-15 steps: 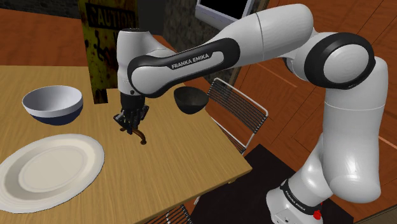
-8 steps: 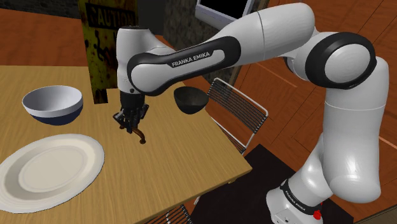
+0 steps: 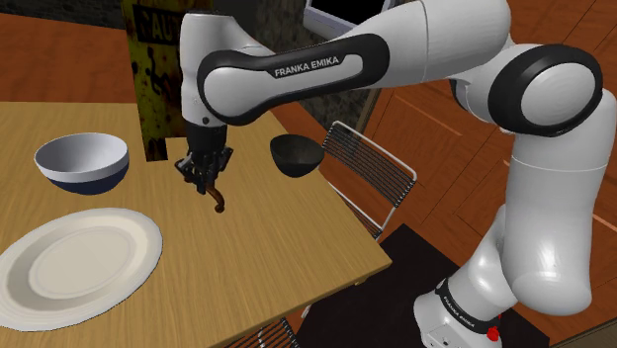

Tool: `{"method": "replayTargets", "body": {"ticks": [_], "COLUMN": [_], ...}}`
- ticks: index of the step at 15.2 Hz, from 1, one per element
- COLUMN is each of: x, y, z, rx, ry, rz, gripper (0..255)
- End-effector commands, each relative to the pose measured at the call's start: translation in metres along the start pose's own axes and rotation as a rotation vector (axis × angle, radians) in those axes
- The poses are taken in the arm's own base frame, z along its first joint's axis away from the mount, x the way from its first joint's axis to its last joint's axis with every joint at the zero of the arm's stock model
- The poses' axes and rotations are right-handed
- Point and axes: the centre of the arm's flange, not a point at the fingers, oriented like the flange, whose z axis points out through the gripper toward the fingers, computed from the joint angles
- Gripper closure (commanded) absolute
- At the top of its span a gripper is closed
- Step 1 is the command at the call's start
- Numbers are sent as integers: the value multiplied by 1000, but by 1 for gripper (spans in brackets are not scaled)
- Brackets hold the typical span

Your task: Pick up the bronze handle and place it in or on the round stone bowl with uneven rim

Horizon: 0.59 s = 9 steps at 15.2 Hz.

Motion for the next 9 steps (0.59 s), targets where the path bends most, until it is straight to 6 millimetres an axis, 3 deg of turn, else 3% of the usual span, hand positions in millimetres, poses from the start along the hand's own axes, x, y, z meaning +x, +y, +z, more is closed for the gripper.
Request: {"method": "replayTargets", "body": {"ticks": [1, 9], "x": [0, -2], "y": [-2, -4], "z": [-10, -52], "rx": [0, 0], "ry": [0, 0], "rz": [0, 0], "gripper": [255, 255]}}
